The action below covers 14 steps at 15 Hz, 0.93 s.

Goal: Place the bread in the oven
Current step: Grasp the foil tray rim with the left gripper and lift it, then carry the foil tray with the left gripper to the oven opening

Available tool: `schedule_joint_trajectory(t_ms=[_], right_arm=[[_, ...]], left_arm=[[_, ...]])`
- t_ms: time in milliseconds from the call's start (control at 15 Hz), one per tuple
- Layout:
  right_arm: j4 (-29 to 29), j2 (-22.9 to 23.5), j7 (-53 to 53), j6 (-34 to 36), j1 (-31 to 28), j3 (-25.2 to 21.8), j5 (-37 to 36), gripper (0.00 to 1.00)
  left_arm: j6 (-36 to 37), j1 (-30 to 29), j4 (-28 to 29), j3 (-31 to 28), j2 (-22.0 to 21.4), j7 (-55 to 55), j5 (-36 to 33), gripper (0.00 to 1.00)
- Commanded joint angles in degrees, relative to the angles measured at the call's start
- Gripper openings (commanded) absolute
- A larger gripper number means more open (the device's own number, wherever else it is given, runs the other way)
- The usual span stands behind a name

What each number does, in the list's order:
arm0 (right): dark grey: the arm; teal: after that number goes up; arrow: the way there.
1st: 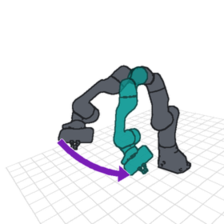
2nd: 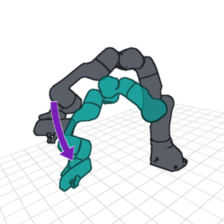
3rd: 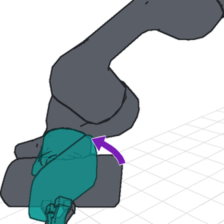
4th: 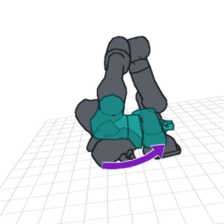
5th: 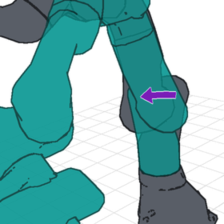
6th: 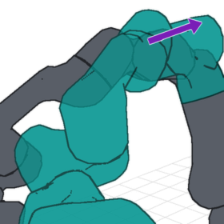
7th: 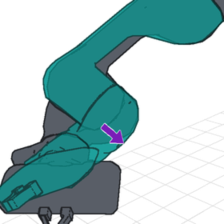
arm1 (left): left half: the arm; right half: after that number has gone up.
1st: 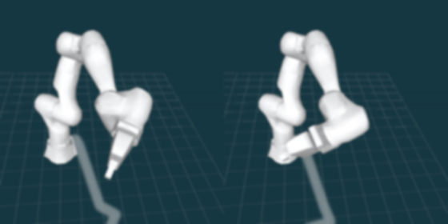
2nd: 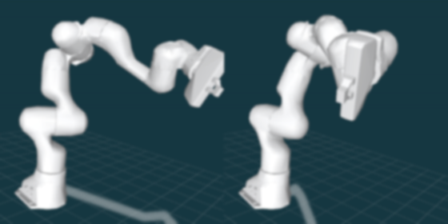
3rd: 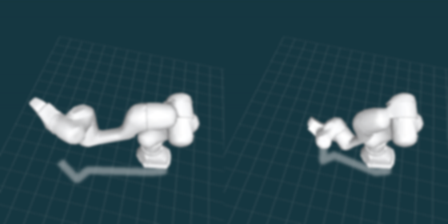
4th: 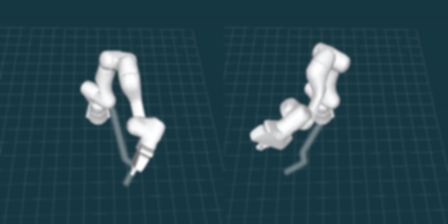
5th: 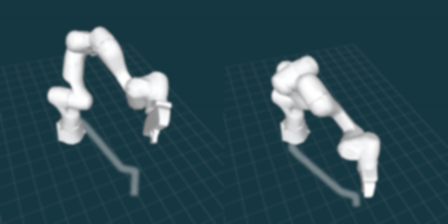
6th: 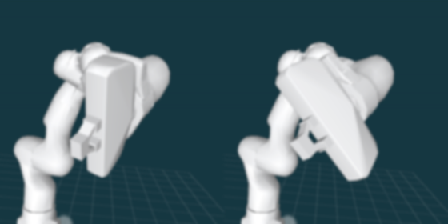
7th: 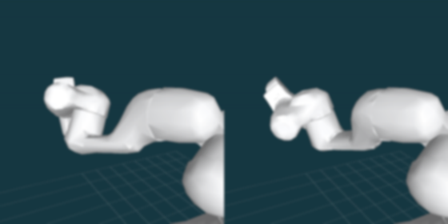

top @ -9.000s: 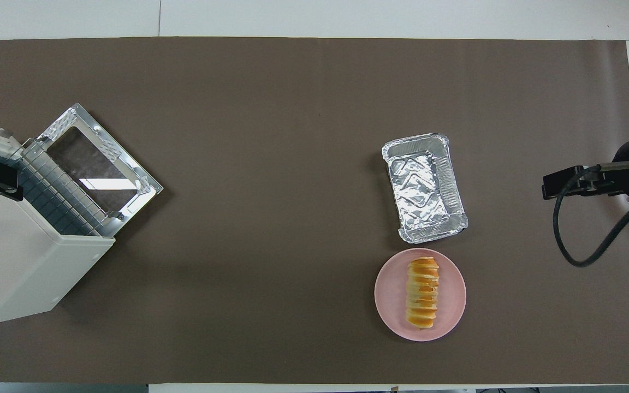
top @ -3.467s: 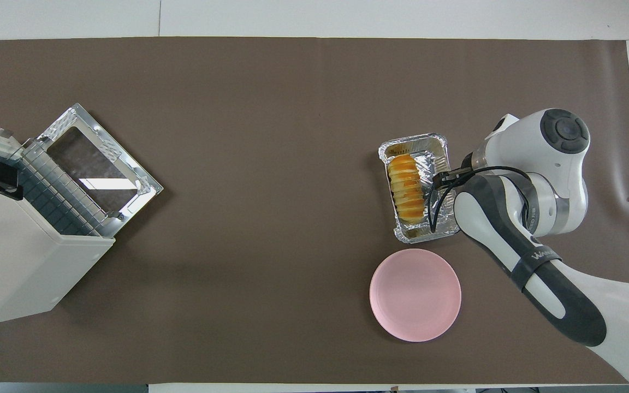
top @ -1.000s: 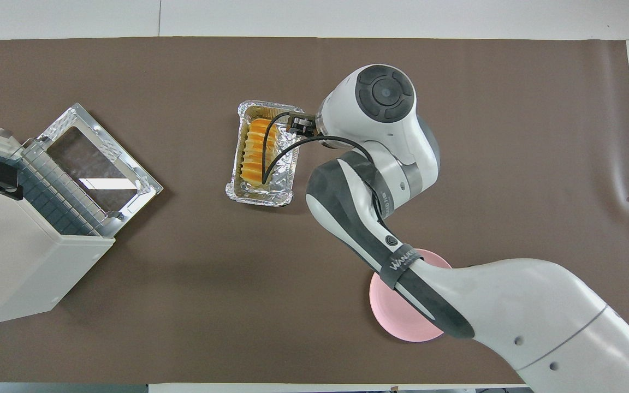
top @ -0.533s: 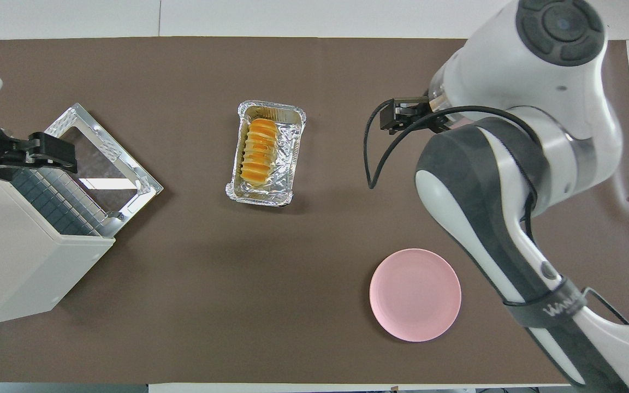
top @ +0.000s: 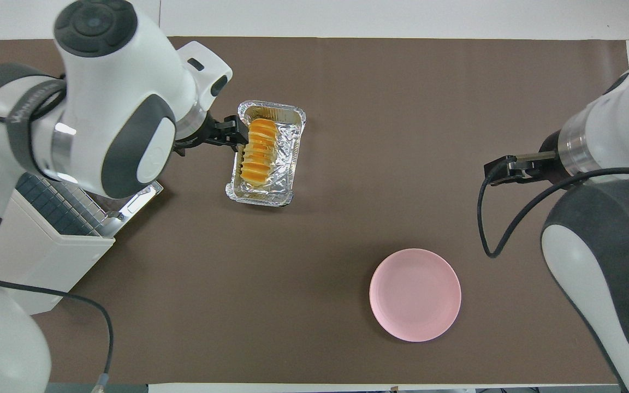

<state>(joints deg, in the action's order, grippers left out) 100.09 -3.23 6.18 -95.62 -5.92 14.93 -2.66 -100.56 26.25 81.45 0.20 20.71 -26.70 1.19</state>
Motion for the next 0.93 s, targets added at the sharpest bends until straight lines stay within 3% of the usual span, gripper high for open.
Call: schedule_joint_trajectory(t_ms=[0,200,400,867], right_arm=[[2.39,-1.96,-10.38,0.78,-4.35,0.54,0.55,1.0],[2.48,-2.05,-10.31,1.48,-6.56,0.36,1.52,1.0],[2.31,-1.96,-10.31,1.4,-7.53,0.28,1.52,1.0],[1.69,-1.52,-10.4,-1.31,-7.53,0.28,1.52,1.0]], left_arm=[[-6.21,2.47,-1.55,-1.08,4.59,-2.39,-0.66,1.0],[-5.96,7.31,-3.4,-1.69,10.74,-3.79,-1.36,1.0],[-7.1,9.77,-3.14,-1.6,12.85,-6.07,-3.39,1.0],[-10.7,11.1,-0.42,-1.51,13.48,-6.61,-3.47,1.0]])
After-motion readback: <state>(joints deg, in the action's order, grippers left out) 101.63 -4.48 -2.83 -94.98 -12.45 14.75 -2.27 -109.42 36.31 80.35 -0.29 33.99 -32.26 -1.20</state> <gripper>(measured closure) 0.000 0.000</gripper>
